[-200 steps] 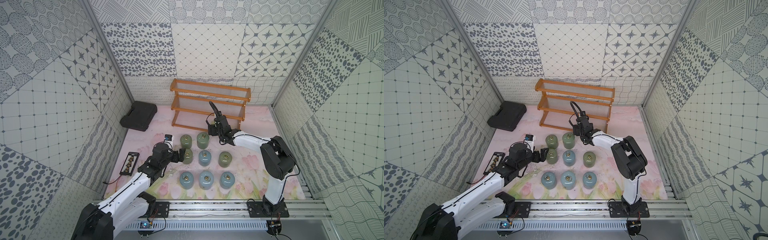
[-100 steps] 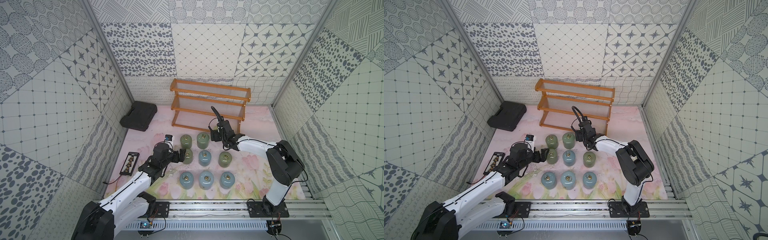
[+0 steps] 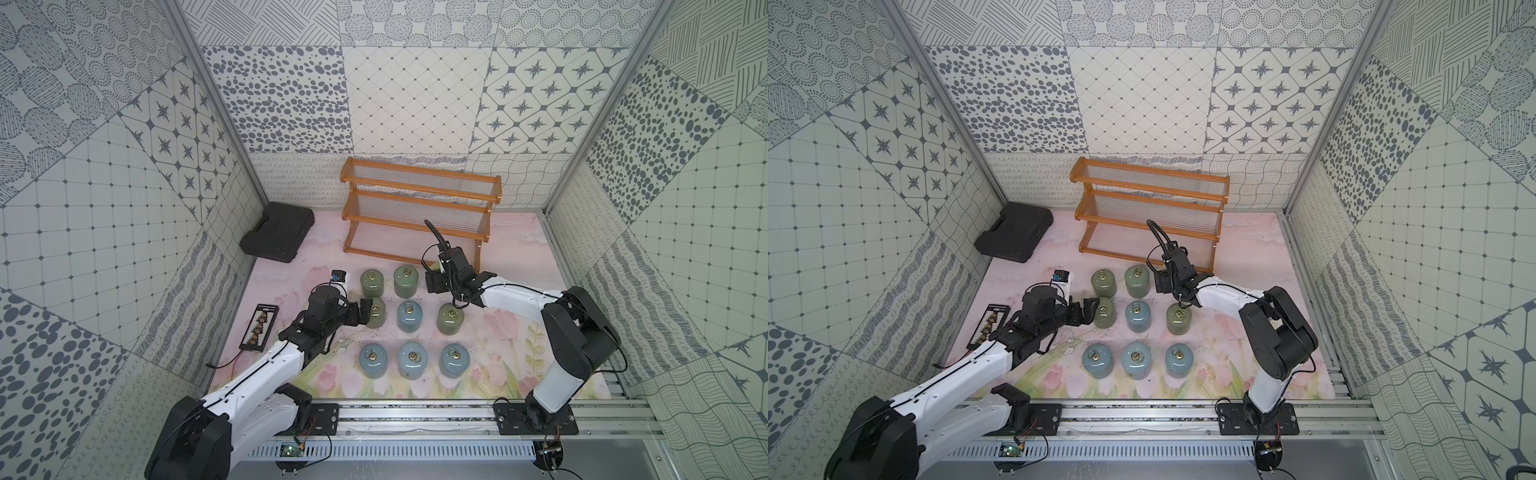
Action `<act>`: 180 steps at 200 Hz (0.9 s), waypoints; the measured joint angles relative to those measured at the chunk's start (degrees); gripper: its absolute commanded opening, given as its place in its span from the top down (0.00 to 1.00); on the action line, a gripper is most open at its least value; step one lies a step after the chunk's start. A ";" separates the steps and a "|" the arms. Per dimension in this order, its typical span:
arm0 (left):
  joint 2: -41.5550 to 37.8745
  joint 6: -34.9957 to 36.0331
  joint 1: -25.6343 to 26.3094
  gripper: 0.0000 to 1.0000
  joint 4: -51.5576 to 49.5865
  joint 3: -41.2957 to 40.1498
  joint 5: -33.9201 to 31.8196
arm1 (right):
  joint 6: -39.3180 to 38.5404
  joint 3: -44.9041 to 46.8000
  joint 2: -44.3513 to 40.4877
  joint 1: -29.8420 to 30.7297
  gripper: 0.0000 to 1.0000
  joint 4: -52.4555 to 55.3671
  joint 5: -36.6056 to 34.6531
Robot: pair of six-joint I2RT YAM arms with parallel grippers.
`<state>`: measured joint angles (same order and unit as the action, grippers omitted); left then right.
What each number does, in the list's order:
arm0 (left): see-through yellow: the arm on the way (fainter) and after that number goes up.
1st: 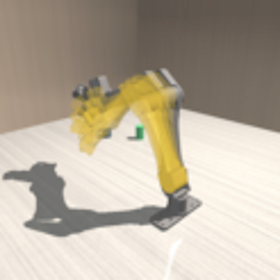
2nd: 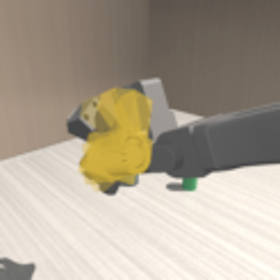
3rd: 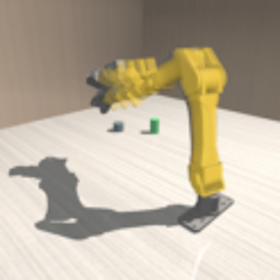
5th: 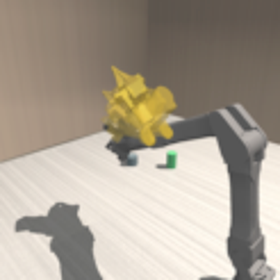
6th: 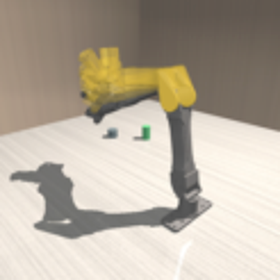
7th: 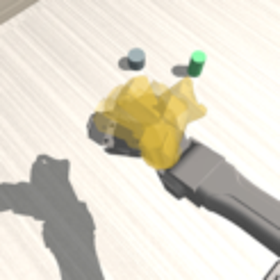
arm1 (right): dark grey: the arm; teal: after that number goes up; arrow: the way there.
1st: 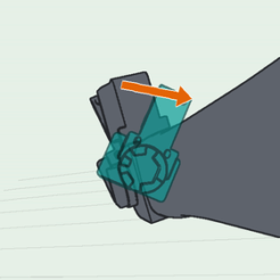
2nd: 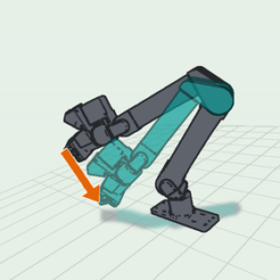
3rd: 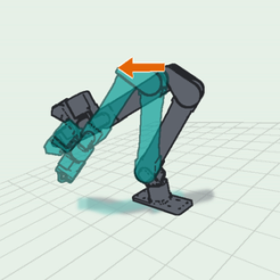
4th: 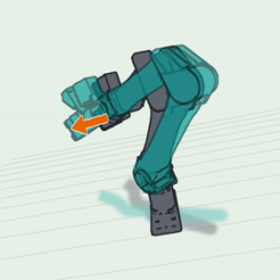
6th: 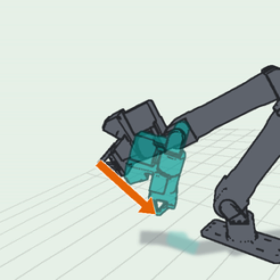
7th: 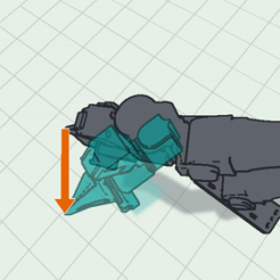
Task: Remove the tea canisters from the shelf
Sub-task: Place the tea canister at the center of the board.
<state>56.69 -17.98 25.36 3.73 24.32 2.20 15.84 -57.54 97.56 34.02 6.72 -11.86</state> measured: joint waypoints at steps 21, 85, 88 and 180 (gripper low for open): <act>0.39 -0.04 0.00 0.00 0.00 0.00 0.02 | -0.02 0.33 -0.37 -0.22 0.22 0.94 0.35; 1.05 -0.44 0.00 0.00 0.17 0.00 0.04 | -0.50 0.35 -0.90 -0.48 0.22 2.62 1.60; 1.05 -0.46 0.00 0.00 0.17 0.00 0.04 | -0.61 0.35 -0.90 -0.57 0.22 2.62 1.64; 2.32 -1.07 0.00 0.00 0.42 0.02 0.20 | -1.53 0.04 -0.92 -1.27 0.20 3.41 3.65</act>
<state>59.00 -19.05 25.36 4.14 24.34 2.39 14.31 -57.49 96.64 32.75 10.13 -8.21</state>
